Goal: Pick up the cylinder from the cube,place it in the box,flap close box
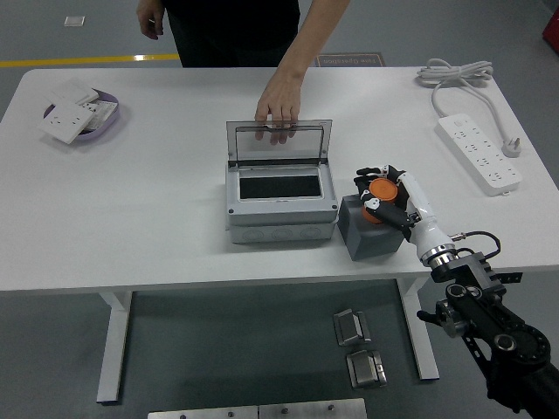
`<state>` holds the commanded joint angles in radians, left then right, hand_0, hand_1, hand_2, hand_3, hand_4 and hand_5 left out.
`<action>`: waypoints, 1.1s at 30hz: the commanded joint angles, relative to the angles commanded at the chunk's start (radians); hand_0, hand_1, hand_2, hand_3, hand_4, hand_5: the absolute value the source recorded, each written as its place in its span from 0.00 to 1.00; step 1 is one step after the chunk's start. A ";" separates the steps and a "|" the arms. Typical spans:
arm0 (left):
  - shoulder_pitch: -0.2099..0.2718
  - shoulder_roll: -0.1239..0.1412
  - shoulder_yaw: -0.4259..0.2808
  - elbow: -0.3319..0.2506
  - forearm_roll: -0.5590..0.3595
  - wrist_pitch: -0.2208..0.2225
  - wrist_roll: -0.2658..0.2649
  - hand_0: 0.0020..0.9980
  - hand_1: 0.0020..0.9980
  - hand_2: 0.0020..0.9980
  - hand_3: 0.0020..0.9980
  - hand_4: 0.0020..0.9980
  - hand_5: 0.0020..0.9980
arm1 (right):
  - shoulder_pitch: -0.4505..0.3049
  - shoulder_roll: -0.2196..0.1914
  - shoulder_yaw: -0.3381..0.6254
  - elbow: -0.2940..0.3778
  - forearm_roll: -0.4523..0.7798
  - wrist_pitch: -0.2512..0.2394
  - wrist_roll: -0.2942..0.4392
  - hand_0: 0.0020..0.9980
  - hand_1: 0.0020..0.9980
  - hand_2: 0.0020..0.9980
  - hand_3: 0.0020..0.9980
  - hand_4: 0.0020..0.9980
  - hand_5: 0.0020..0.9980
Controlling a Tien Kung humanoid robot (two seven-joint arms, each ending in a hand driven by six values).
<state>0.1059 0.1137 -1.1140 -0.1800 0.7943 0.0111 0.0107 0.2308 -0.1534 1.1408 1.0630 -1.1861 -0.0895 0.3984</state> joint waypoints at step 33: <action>-0.002 0.003 0.004 0.000 0.001 0.001 -0.012 0.59 0.63 0.62 0.63 0.68 0.17 | 0.025 -0.009 0.001 0.012 -0.012 -0.022 -0.019 0.52 0.52 0.46 0.43 0.24 0.00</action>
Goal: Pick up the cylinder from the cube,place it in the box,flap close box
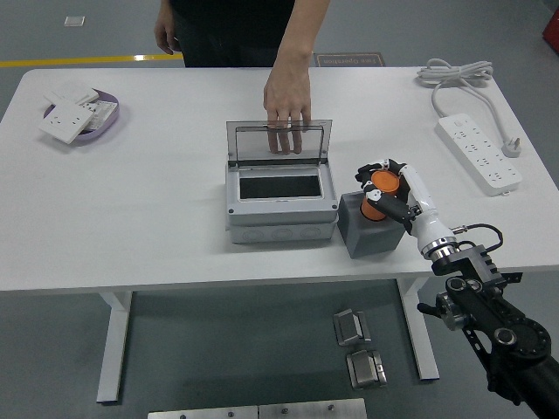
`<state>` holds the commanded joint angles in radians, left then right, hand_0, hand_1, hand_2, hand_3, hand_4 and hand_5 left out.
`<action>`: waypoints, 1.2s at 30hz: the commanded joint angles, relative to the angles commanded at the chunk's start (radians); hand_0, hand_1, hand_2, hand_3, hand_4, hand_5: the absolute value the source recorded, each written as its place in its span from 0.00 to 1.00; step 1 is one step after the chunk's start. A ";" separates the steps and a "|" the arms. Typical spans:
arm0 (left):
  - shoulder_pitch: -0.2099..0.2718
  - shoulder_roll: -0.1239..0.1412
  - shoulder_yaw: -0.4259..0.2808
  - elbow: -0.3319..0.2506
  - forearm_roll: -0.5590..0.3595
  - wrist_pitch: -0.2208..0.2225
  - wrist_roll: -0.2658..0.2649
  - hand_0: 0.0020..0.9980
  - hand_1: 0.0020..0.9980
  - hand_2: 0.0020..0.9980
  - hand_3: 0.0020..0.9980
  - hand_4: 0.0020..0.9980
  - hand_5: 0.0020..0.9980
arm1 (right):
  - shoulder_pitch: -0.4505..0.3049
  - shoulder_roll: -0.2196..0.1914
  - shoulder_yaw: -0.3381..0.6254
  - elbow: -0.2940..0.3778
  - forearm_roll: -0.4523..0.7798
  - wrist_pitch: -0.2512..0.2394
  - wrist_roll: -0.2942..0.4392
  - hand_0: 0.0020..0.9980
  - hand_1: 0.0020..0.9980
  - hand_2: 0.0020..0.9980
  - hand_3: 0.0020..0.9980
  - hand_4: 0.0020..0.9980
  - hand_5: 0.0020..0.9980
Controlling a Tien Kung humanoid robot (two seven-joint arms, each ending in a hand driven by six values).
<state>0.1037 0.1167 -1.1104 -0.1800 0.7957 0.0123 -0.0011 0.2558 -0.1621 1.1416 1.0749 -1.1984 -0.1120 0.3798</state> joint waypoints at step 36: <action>0.009 0.021 0.028 0.000 -0.036 0.026 0.069 0.59 0.63 0.62 0.62 0.68 0.18 | 0.509 0.162 -0.521 -0.132 -0.875 -0.081 -0.420 0.18 0.27 0.33 0.27 0.00 0.00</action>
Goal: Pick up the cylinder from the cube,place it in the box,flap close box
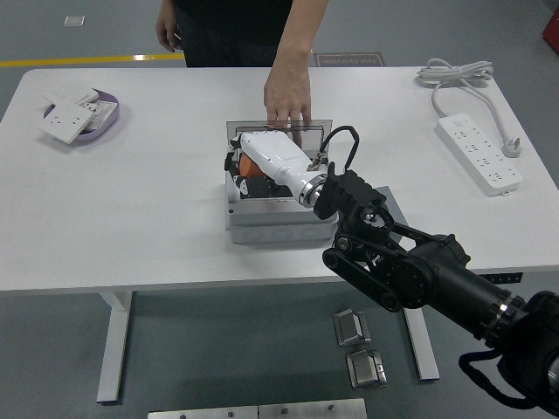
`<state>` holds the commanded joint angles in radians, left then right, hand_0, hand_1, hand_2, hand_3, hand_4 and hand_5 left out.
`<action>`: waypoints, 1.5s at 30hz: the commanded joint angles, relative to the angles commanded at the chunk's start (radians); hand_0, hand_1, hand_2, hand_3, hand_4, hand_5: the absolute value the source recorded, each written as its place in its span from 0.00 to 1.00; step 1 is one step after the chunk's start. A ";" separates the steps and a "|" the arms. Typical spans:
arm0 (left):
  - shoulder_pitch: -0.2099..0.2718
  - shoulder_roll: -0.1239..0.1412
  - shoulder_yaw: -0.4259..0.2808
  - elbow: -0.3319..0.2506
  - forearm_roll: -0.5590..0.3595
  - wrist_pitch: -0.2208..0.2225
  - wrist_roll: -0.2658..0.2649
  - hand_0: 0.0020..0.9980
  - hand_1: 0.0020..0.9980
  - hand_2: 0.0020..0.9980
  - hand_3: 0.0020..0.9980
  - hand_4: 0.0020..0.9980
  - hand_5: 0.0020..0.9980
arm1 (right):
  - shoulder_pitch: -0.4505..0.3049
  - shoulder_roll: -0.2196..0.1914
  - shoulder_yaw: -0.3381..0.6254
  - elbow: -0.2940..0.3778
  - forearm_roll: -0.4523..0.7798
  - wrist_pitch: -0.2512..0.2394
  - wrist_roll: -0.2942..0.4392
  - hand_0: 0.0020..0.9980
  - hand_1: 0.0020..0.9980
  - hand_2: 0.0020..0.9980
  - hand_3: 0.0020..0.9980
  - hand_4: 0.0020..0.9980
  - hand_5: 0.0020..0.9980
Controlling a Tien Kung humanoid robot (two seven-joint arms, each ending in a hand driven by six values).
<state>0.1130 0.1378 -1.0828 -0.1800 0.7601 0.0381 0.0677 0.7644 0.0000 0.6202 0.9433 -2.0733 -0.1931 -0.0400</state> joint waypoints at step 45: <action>-0.011 0.010 -0.050 0.000 0.029 0.001 0.000 0.59 0.63 0.61 0.62 0.68 0.18 | 0.048 0.000 -0.016 -0.154 -0.046 0.047 0.076 0.62 0.57 0.54 0.59 0.38 0.00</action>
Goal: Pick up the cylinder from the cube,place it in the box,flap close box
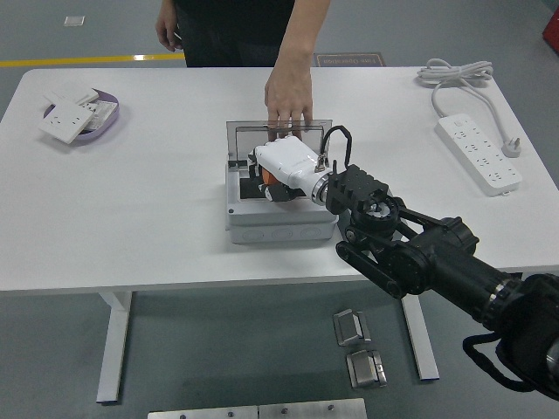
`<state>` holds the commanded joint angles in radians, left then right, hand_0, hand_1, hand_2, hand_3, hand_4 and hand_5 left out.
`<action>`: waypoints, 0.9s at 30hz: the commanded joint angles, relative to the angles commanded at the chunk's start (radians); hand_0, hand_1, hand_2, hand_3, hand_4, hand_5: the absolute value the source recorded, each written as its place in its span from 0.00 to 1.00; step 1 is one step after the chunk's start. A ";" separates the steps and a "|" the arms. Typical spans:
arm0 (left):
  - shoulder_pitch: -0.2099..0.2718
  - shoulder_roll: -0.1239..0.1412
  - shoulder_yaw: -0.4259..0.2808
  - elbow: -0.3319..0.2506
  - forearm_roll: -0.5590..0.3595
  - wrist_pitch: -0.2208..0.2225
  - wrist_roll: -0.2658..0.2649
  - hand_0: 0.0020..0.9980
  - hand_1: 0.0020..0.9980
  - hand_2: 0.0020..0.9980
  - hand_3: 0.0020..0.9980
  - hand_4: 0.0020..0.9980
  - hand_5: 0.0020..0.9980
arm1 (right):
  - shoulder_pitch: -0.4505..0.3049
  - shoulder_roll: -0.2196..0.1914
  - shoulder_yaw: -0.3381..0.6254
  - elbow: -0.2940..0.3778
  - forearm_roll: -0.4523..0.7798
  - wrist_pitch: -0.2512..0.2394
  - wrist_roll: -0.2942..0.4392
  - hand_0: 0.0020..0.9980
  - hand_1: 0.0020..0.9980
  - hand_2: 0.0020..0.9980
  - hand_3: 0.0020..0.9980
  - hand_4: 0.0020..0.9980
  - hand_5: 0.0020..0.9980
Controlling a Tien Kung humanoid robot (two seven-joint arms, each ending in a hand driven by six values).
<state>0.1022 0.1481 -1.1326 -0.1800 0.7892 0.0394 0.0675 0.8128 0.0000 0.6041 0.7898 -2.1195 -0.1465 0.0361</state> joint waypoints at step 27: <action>-0.005 -0.004 -0.023 0.000 0.030 -0.001 -0.002 0.59 0.63 0.61 0.61 0.67 0.18 | -0.018 0.000 0.013 0.050 0.222 0.043 0.026 0.76 0.65 0.64 0.68 0.72 0.41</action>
<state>0.0972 0.1441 -1.1552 -0.1800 0.8194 0.0383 0.0657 0.7949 0.0000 0.6166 0.8396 -1.8974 -0.1037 0.0623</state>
